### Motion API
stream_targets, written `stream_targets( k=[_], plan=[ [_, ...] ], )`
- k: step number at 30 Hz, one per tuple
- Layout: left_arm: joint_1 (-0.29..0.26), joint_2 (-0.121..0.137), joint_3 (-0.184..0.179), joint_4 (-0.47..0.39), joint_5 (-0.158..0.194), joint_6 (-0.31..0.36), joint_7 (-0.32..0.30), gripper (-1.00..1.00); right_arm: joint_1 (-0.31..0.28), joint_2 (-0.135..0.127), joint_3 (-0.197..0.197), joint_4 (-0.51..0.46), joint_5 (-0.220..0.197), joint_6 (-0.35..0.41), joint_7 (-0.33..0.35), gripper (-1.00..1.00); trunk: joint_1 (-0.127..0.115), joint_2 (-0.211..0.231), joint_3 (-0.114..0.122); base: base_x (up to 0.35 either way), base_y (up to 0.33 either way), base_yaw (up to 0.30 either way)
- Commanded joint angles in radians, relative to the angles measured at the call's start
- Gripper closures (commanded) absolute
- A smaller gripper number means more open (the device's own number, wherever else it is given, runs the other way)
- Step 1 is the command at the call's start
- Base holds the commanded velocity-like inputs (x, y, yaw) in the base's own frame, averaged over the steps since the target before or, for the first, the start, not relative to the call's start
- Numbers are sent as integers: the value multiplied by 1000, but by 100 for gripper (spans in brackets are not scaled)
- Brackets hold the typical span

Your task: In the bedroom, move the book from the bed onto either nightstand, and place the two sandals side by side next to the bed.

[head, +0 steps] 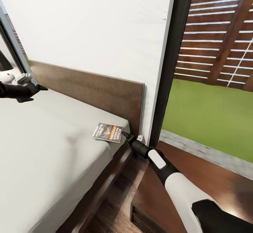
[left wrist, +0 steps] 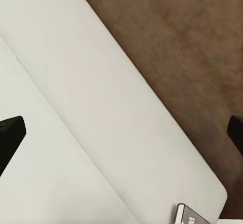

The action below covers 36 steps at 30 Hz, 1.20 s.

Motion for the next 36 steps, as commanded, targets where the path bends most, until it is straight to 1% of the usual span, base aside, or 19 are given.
stream_targets(
  k=[1,10,36],
  plan=[
    [0,1,-2,-1,11,3,9,-100,-1,0,1,1,-5,3,1,-100,0,0,-2,0,0,0],
    [0,0,-2,-1,11,2,9,-100,-1,0,3,2,-5,3,0,-100,0,0,-7,0,0,0],
    [0,1,-5,-1,11,3,9,-100,-1,0,9,2,-5,3,-15,-100,0,0,-7,0,0,0]
  ],
)
